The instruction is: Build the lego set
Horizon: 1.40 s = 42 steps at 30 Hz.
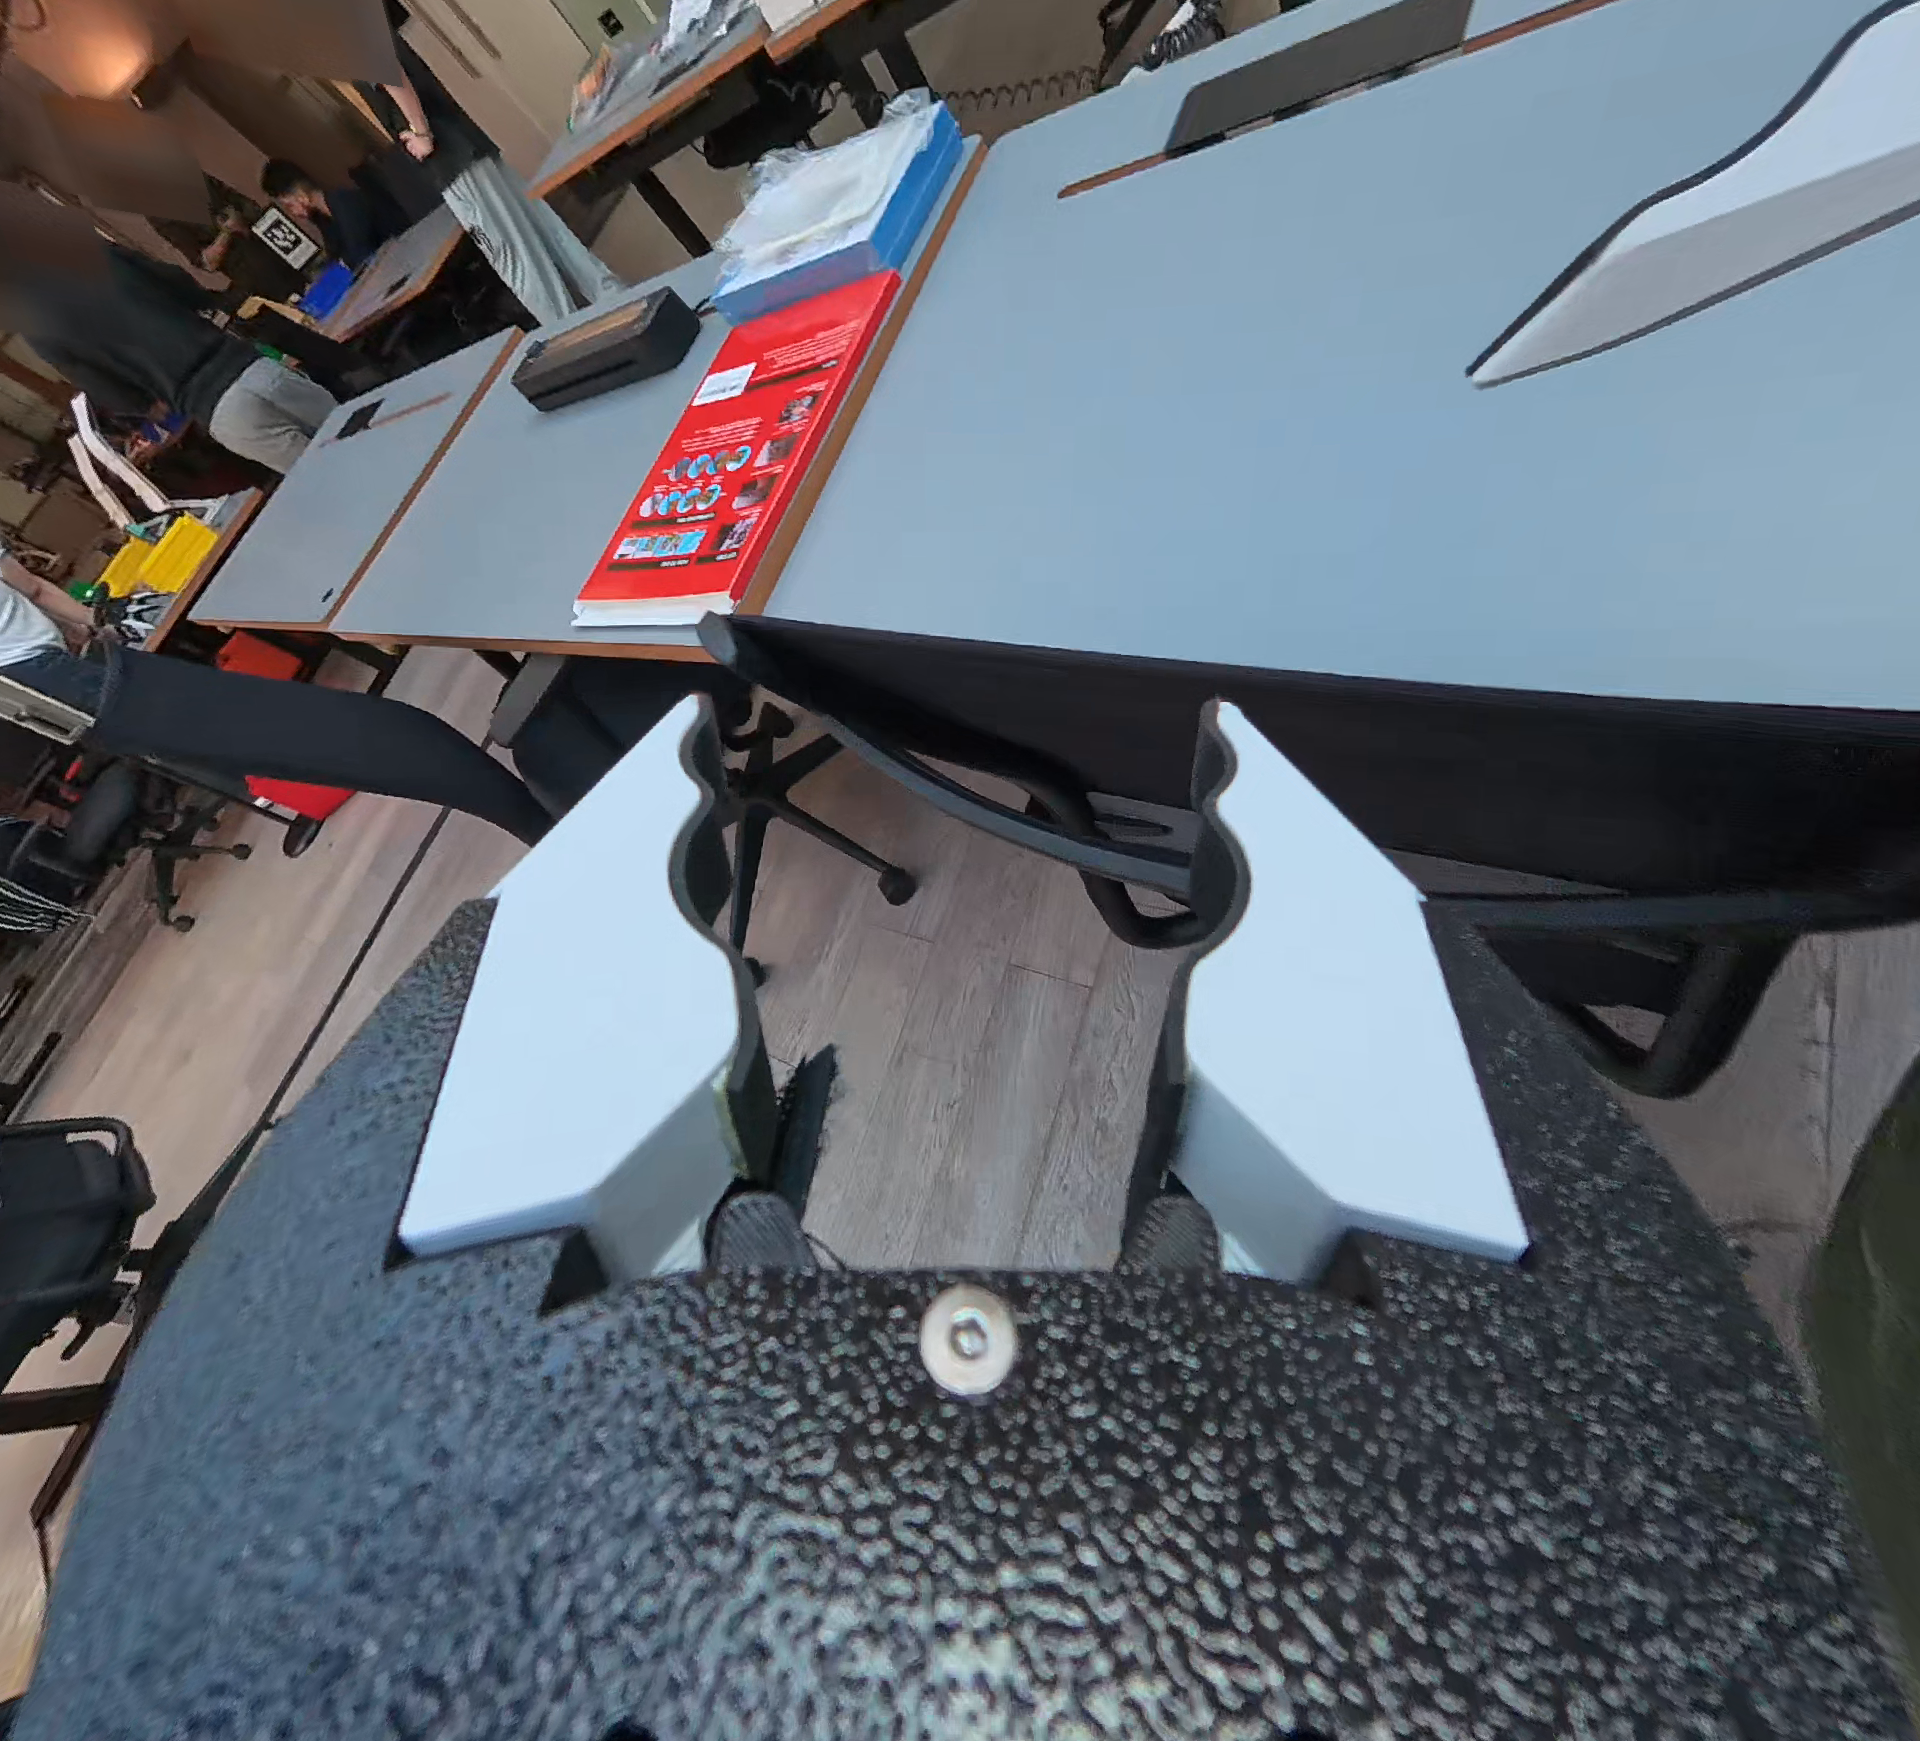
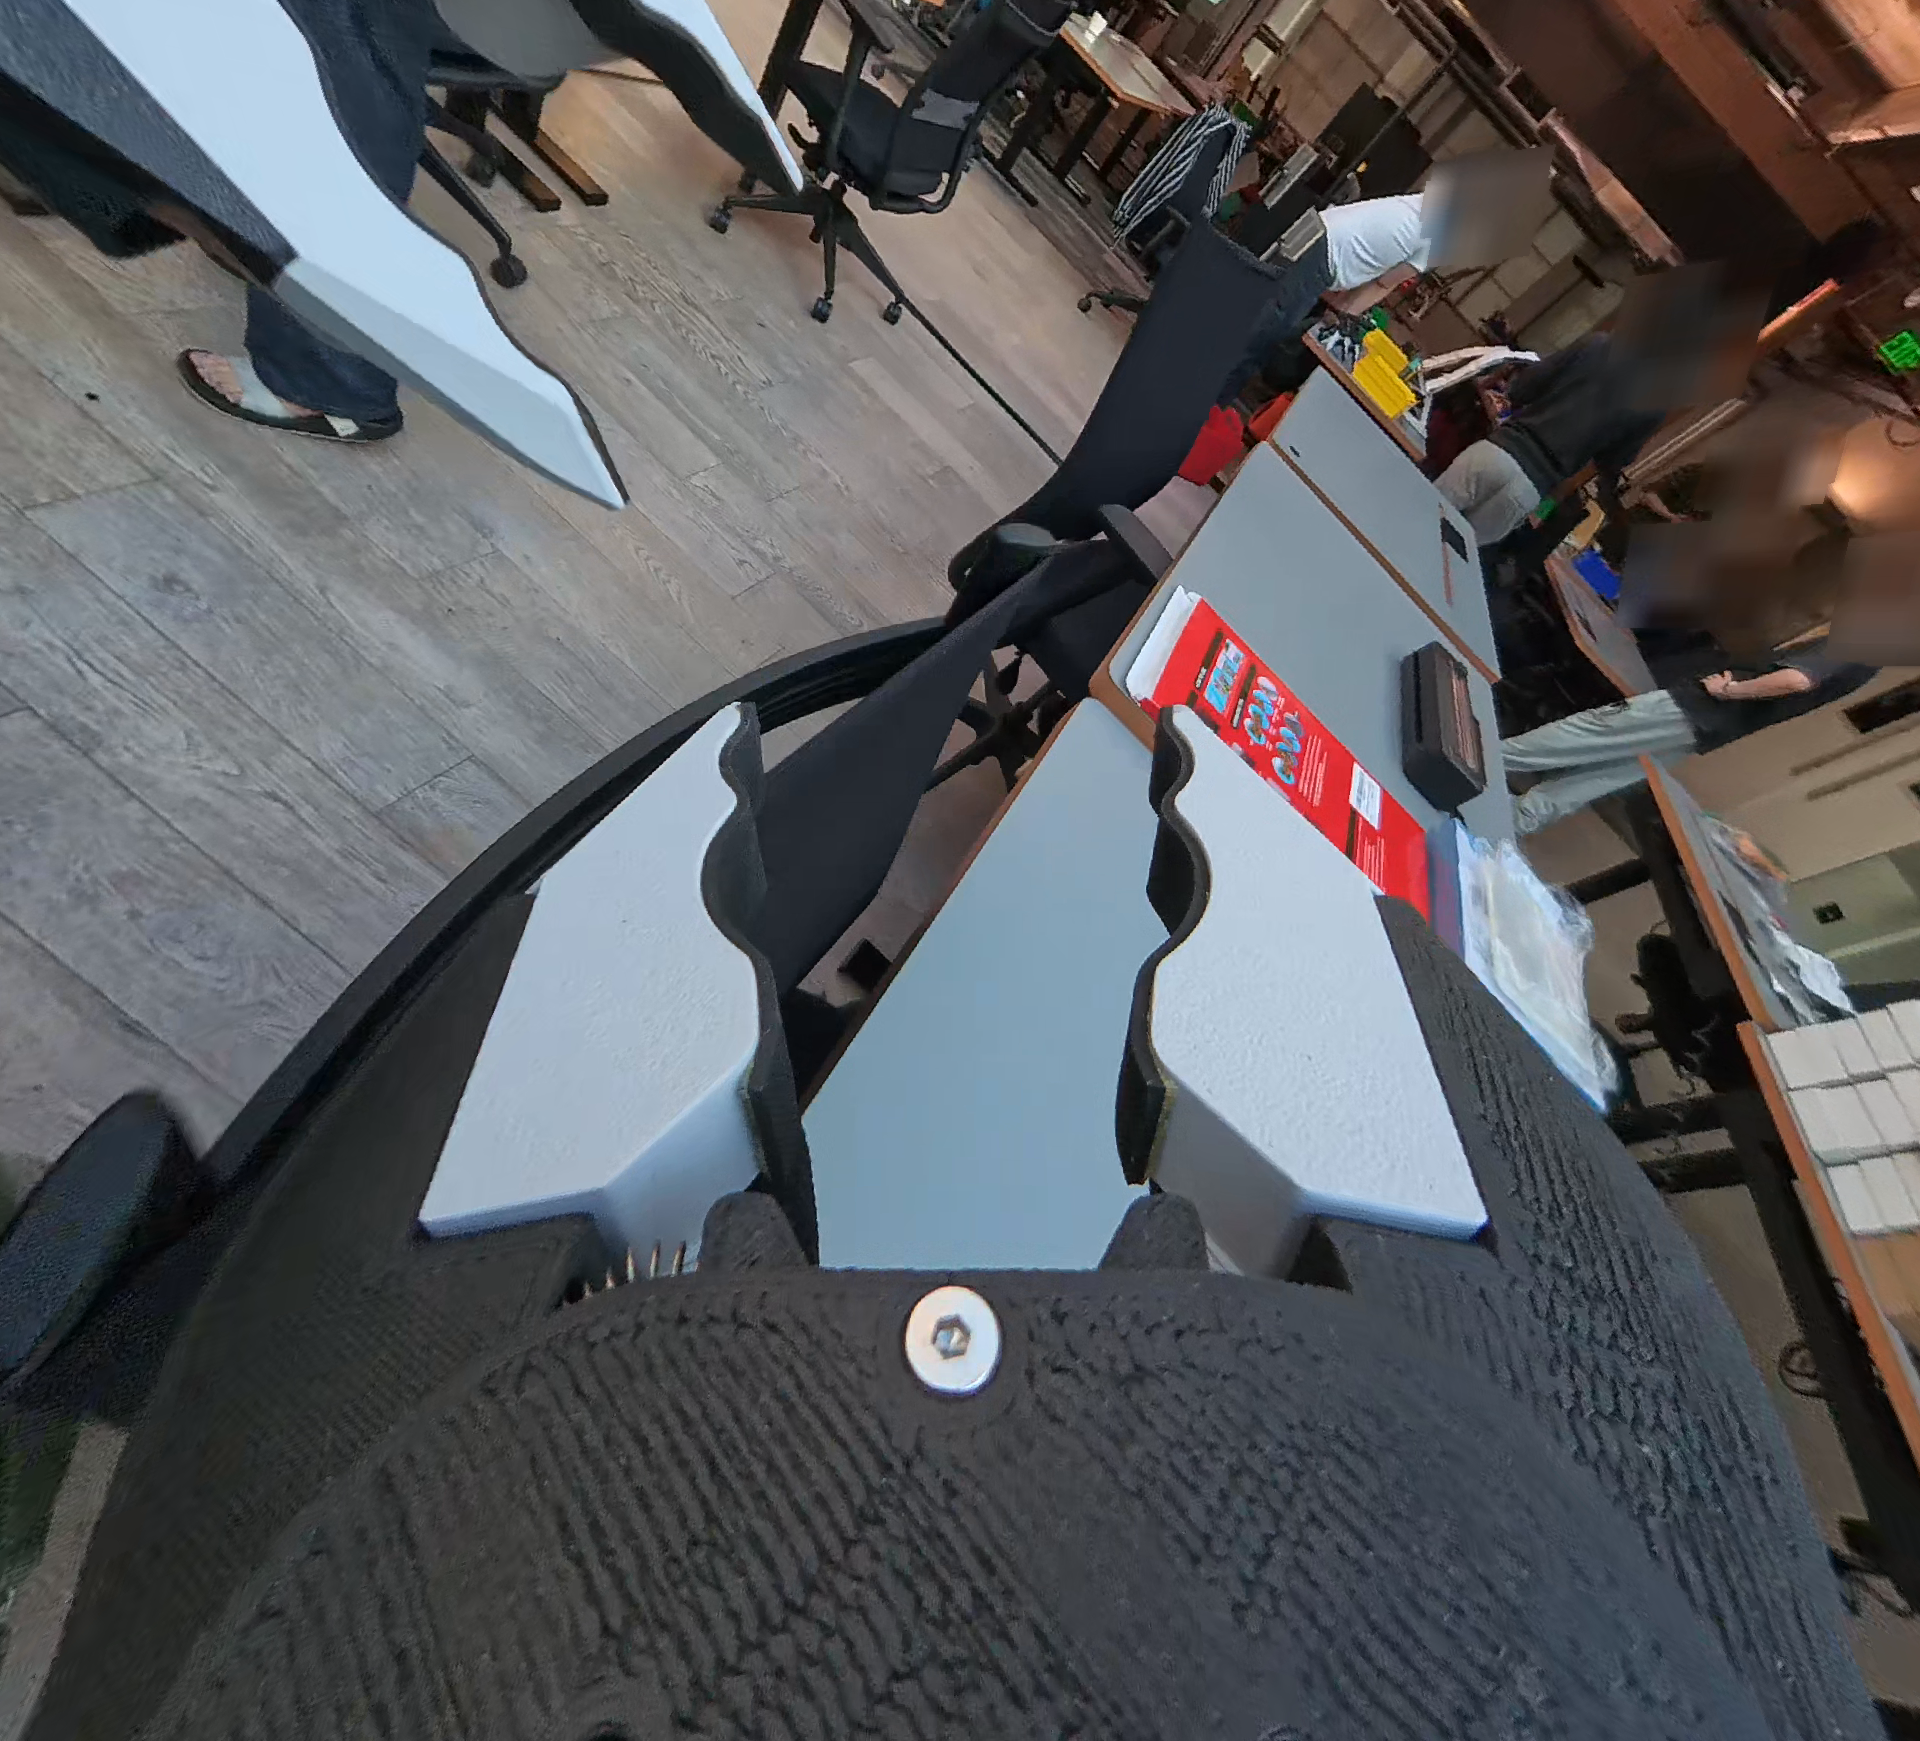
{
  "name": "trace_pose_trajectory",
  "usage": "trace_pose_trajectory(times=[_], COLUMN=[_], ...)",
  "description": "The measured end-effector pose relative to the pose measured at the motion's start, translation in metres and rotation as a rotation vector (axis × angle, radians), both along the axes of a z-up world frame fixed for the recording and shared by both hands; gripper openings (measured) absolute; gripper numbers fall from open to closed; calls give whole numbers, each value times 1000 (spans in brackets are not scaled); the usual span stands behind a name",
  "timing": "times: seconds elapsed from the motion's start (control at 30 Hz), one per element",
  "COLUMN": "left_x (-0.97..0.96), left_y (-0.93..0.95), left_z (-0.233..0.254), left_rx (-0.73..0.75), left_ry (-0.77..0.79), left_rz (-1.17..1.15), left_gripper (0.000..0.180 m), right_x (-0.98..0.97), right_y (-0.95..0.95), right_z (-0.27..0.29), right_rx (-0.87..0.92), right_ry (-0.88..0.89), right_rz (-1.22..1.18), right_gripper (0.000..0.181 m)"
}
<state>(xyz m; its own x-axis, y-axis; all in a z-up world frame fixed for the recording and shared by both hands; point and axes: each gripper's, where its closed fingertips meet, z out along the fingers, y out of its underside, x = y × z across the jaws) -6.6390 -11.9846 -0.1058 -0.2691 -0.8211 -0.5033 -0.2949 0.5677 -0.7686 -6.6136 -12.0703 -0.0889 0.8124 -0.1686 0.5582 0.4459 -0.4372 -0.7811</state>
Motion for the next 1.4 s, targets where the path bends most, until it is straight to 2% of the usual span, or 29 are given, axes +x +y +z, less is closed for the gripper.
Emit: trace_pose_trajectory(times=[0.23,0.37,0.47,0.6,0.77,0.93,1.03,1.13,1.4], left_x=[74,105,136,181,220,246,271,304,441], left_y=[78,112,143,198,301,426,507,590,802], left_z=[-6,-6,-10,-4,4,-11,-18,-29,-60], left_rx=[-32,-86,-137,-230,-201,-192,-185,-199,-15], left_ry=[-62,-95,-107,-133,-176,-110,-129,-136,-89], left_rz=[63,-10,-62,-178,-353,-365,-292,-213,-112], left_gripper=[93,90,89,89,87,87,86,86,85], right_x=[52,67,90,126,163,205,243,275,388], right_y=[104,147,173,220,290,381,478,589,827], right_z=[7,-4,-15,-21,-18,-11,0,-8,-44], right_rx=[-13,-12,-102,-152,-273,-408,-361,-249,-57], right_ry=[-44,38,-9,16,-25,-40,-77,-37,32], right_rz=[50,39,-27,-117,-216,-258,-212,-100,58], right_gripper=[74,74,74,74,74,74,75,75,74])
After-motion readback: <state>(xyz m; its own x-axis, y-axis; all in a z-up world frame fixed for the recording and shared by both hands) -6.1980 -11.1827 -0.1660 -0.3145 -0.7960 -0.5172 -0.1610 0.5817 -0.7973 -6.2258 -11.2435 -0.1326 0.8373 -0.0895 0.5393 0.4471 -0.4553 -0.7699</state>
